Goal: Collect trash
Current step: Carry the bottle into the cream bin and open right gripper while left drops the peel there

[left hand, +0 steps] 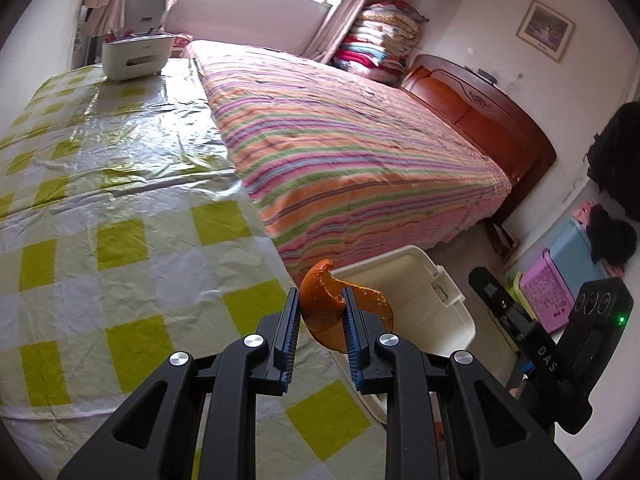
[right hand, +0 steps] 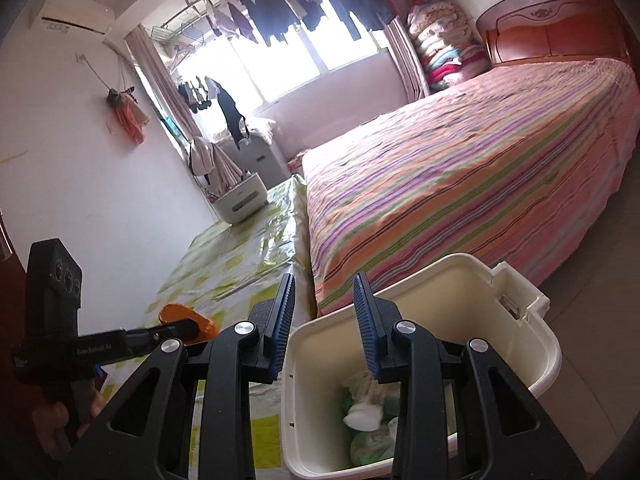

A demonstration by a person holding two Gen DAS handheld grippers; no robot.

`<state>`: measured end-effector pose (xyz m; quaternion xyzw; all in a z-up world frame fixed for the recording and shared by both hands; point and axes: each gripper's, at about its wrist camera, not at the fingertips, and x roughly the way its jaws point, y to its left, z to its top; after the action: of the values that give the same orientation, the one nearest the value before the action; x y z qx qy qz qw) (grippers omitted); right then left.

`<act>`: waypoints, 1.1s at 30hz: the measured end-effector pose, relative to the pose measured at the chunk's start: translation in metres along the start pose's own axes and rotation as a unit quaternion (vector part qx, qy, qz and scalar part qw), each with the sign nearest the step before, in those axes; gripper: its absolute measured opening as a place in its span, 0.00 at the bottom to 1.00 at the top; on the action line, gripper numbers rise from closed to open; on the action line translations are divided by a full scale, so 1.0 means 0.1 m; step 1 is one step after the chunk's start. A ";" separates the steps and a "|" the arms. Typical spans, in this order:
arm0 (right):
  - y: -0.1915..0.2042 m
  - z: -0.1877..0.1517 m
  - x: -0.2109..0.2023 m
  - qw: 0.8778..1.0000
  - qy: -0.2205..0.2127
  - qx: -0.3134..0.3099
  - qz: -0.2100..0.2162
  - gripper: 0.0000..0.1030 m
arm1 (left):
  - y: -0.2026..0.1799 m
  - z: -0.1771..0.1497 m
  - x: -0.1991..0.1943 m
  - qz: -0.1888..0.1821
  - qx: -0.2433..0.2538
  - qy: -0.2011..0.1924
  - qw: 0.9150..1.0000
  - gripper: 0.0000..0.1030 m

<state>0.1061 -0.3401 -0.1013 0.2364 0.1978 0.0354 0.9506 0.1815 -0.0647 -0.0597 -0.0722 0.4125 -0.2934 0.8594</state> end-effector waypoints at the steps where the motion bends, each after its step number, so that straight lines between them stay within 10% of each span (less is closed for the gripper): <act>1: 0.02 -0.01 0.00 1.000 -0.003 0.002 0.001 0.31 | -0.02 0.00 0.01 -0.001 0.002 0.001 1.000 0.21; 33: -0.27 -0.12 -0.24 0.996 -0.057 0.061 -0.002 0.50 | -0.83 -0.20 0.54 0.008 0.086 0.042 0.995 0.21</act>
<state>0.0790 -0.3627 -0.1147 0.2955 0.1454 0.0078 0.9442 0.1559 -0.1603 -0.0784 0.0178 0.4223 -0.3236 0.8465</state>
